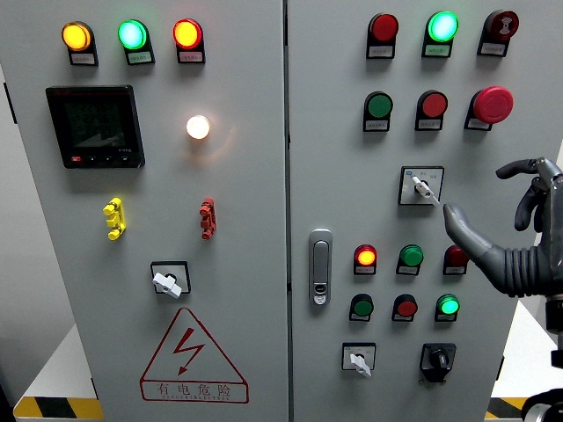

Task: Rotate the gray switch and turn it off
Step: 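Move the right hand toward the white-knobbed rotary switch below the buttons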

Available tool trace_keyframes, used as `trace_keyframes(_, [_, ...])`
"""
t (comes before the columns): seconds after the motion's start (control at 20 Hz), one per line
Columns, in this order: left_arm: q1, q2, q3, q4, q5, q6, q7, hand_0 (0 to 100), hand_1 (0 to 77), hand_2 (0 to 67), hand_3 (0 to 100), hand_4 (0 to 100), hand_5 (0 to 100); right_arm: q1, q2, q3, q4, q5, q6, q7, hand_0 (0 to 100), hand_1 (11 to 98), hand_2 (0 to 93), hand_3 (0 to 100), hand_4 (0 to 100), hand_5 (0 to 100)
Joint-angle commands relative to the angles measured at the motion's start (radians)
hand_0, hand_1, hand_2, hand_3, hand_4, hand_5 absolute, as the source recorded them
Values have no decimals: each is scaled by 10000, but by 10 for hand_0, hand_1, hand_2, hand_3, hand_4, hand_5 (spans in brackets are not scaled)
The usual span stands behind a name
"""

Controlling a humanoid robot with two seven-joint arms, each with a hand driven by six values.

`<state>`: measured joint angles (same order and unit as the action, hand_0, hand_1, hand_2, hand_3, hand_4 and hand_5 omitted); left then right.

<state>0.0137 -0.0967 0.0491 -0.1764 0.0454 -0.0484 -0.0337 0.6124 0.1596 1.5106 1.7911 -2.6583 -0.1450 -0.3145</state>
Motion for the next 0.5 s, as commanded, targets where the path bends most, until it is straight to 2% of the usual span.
trace_keyframes(0.0, [1, 0, 0, 0, -9, 9, 0, 0, 0, 105, 212, 130, 129, 165, -1, -12, -315, 45, -23, -15, 0, 438, 551, 960, 1000, 1000])
trace_keyframes(0.1, [1, 0, 0, 0, 6, 8, 0, 0, 0, 105, 212, 130, 129, 273, -16, -42, -606, 45, -8, -198, 0, 438, 557, 958, 1000, 1000])
trace_keyframes(0.45, [1, 0, 0, 0, -9, -7, 0, 0, 0, 105, 212, 130, 129, 687, -31, -73, -1542, 76, -54, -230, 0, 433, 568, 953, 1000, 1000])
